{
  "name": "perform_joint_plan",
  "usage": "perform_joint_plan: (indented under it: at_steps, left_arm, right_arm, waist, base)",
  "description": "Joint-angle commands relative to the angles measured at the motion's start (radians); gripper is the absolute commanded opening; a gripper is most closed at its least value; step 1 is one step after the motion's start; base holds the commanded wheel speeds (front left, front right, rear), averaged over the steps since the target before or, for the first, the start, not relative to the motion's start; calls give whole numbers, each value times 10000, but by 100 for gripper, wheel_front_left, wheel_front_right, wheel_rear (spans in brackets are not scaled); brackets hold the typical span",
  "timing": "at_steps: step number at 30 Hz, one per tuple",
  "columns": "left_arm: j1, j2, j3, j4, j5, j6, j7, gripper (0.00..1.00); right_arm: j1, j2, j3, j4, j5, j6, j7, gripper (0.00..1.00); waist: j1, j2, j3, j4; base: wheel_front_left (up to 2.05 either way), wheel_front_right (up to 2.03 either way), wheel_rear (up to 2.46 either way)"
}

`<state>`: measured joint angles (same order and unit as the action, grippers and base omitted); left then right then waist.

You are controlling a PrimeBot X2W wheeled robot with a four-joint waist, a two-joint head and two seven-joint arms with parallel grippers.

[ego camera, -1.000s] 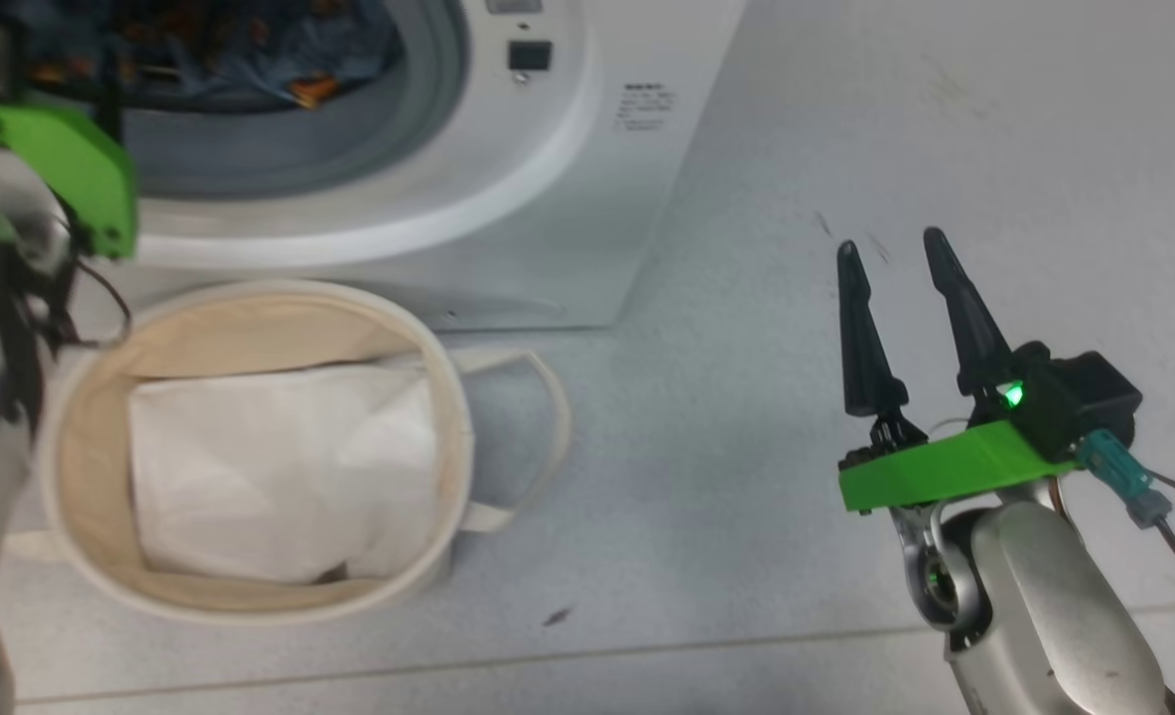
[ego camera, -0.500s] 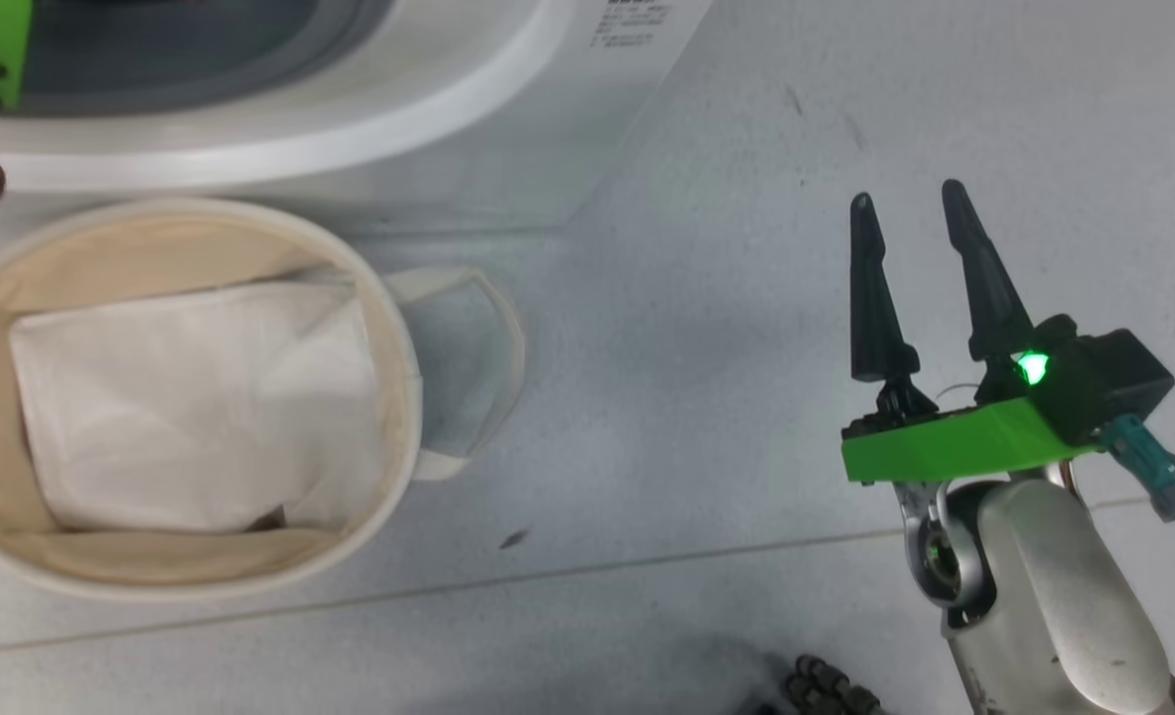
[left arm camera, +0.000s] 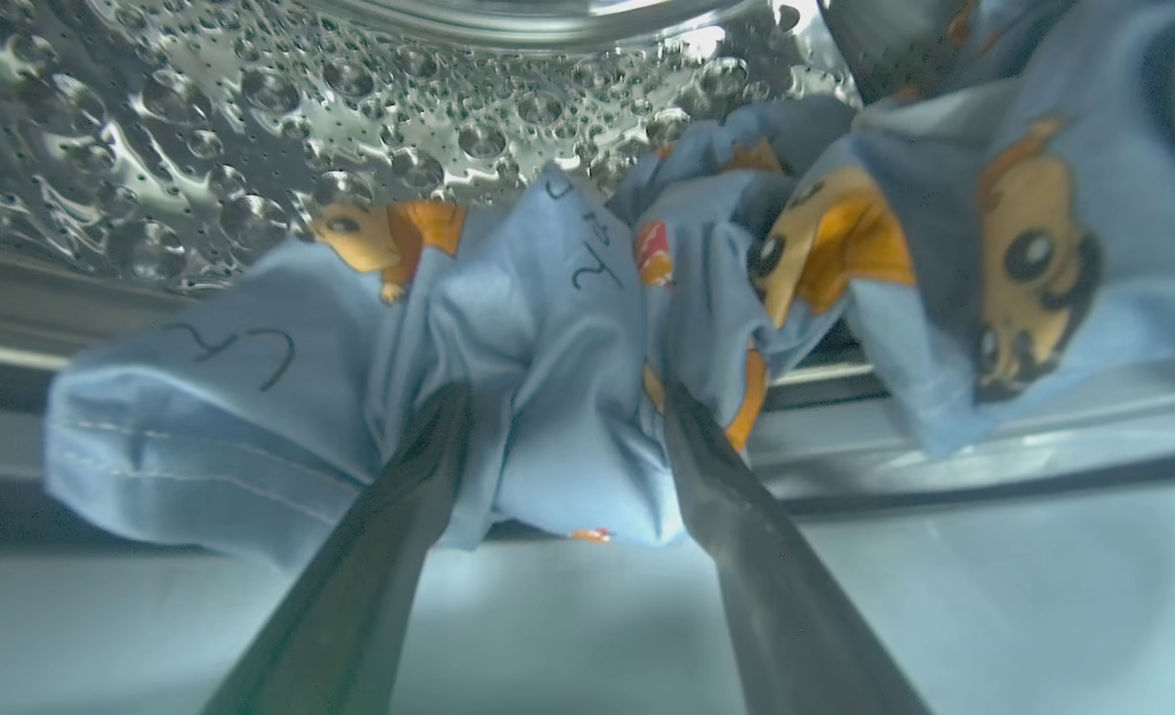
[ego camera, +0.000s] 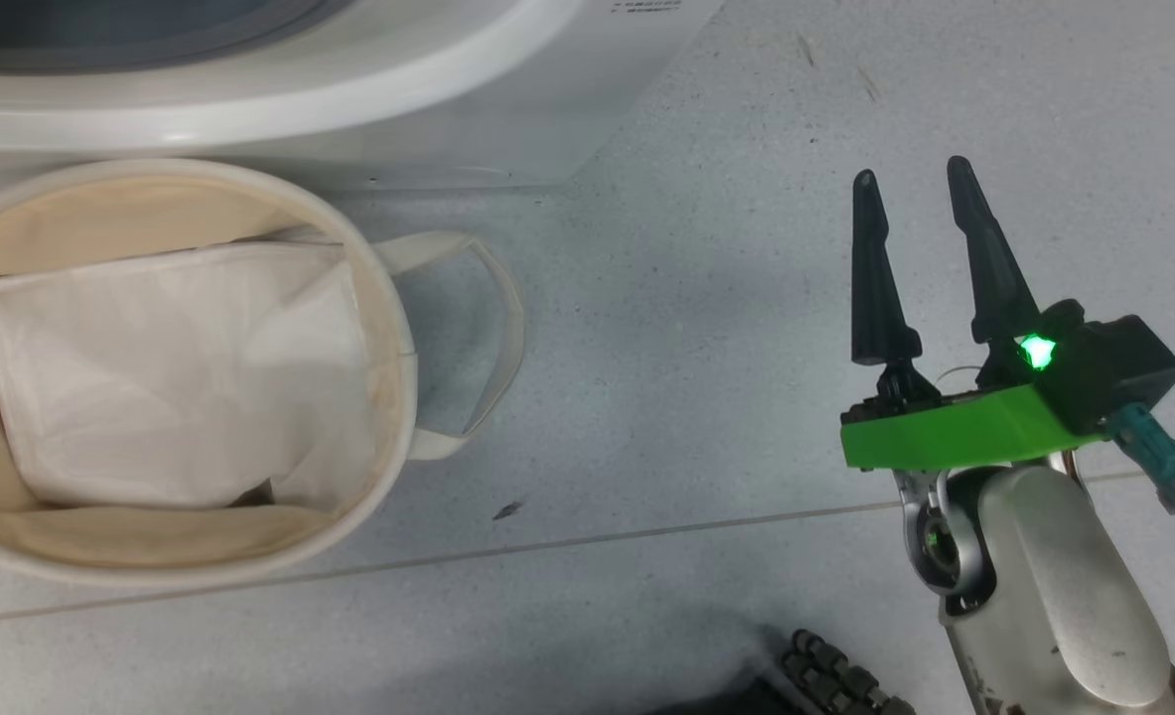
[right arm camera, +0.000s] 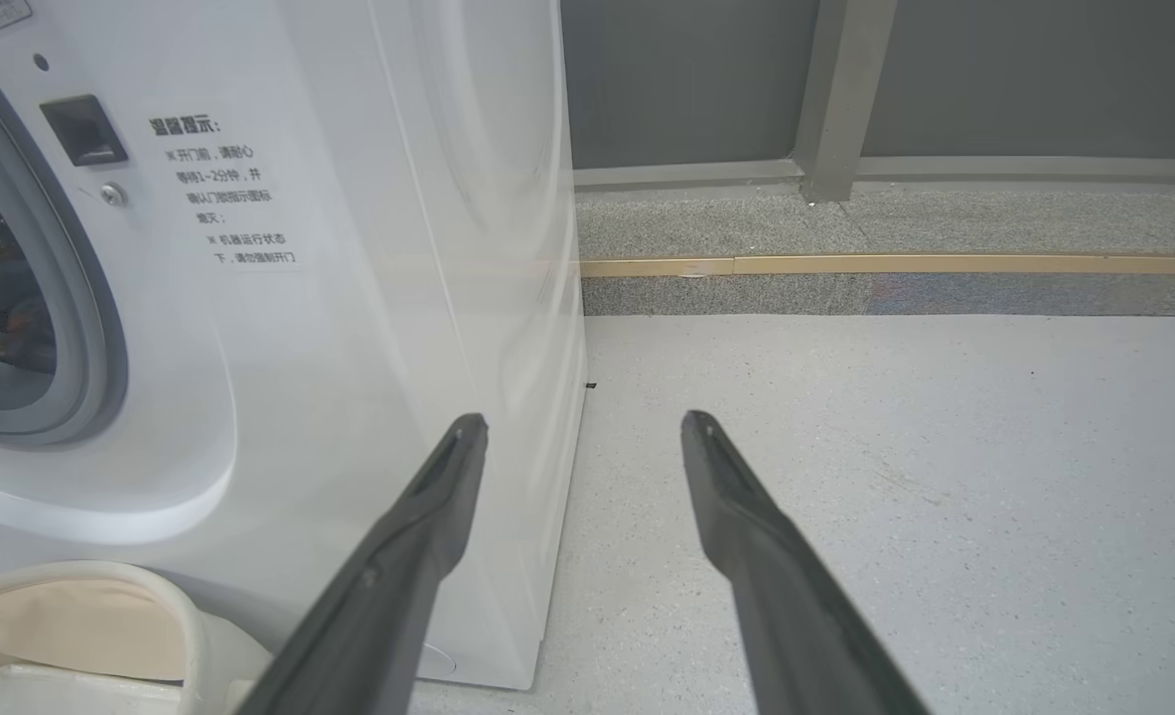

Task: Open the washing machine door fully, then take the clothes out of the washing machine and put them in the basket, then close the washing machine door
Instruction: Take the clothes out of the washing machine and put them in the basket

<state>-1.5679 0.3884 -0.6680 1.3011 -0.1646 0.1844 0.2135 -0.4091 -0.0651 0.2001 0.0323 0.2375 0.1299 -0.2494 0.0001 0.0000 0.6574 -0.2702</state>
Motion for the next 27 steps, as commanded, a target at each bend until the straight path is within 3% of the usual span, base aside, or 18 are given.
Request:
perform_joint_plan:
  at_steps: [1, 5, 6, 7, 15, 27]
  left_arm:
    - [-481, 476, -2, -131, 11, 1, 92, 100]
    - [-449, 452, -68, -121, -42, -115, 217, 99]
    - [-440, 448, -91, -120, -53, -175, 220, 55]
    - [-436, 450, -112, -118, -55, -179, 209, 0]
    - [-319, 394, -154, -112, -225, -246, 48, 0]
    - [1270, -35, 1024, -160, -1777, -298, -2455, 0]
  right_arm:
    - [60, 119, 122, -380, -101, 8, -124, 100]
    - [64, 129, 120, -376, -122, 8, -124, 100]
    - [65, 131, 123, -370, -124, 8, -124, 100]
    - [66, 133, 126, -365, -124, 8, -124, 100]
    - [119, 142, 67, -336, -122, 8, -124, 100]
    - [529, 27, 169, 286, -49, 8, -124, 100]
  waist:
    - [-1, 0, 19, 15]
    - [-1, 0, 50, 50]
    - [-1, 0, 49, 55]
    - [-1, 0, 45, 57]
    - [-1, 0, -53, 80]
    - [-1, 0, -1527, 354]
  base:
    - [0, 0, 0]
    - [0, 0, 0]
    - [0, 0, 0]
    - [0, 0, 0]
    - [0, 0, 0]
    - [0, 0, 0]
